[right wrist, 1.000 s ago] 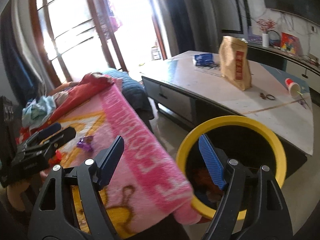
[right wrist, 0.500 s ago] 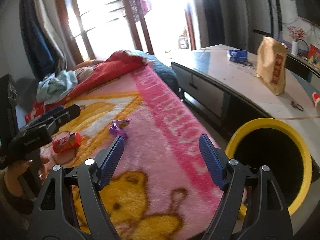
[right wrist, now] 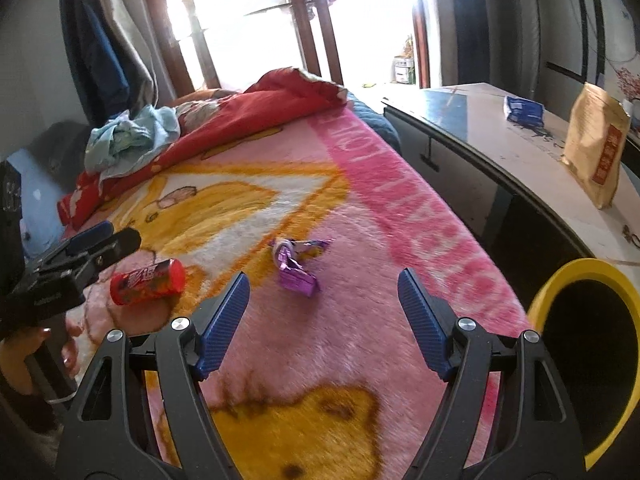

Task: Collect trash
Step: 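Move both tools back toward the red candy tube and purple wrapper, then grasp the red candy tube with the left tool while the right tool grasps the purple wrapper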

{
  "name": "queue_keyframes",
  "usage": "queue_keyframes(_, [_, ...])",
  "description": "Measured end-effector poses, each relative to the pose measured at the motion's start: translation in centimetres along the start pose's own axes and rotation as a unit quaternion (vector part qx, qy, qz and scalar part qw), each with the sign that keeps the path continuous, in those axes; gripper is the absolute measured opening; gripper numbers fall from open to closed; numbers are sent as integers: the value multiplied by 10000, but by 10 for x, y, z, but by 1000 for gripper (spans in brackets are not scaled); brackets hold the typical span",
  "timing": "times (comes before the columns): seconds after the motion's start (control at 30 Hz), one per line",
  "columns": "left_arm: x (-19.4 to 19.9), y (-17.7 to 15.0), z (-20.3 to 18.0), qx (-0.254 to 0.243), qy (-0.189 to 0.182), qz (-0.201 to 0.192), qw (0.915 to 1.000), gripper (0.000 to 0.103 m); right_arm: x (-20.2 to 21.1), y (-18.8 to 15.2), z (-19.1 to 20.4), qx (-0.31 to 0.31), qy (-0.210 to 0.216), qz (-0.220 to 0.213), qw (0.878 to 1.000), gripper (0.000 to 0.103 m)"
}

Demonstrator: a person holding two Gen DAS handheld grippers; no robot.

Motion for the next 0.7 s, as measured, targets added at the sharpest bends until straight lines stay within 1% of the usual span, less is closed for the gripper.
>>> queue_keyframes(0.13, [-7,-10,8,7,-81,225,9997,96,-13,4,11,131,20,87,9999,67])
queue_keyframes(0.3, [-14,-21,8,-167,-302,424,9985,96,-28,5,17,191,54,246,9995,60])
queue_keyframes(0.43, [-18,-27,4,-366,-384,561,9970,96,-38,5,20,194,96,369,9991,54])
queue_keyframes(0.5, [-22,-31,1,-416,-470,663,9958,96,-41,4,21,197,121,412,9989,45])
queue_keyframes(0.53, [-24,-33,0,-439,-489,712,9953,96,-43,3,21,195,130,450,9987,42])
queue_keyframes(0.6, [-28,-38,-4,-477,-534,837,9939,95,-46,1,19,151,145,519,9984,29])
queue_keyframes(0.67, [-30,-42,-8,-514,-594,906,9928,95,-47,-2,17,57,189,594,9980,22])
queue_keyframes(0.7, [-31,-42,-10,-548,-602,919,9924,95,-47,-2,16,34,194,602,9980,19])
Point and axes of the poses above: each gripper's, at about its wrist camera, not at the fingertips, and x roughly against the way its jaws point, z to its left, y to its top, the point moved 7 cm from there along -x, roughly the way its jaws point, and after that the axes turned 4 degrees about -x, right-handed, at the moved point
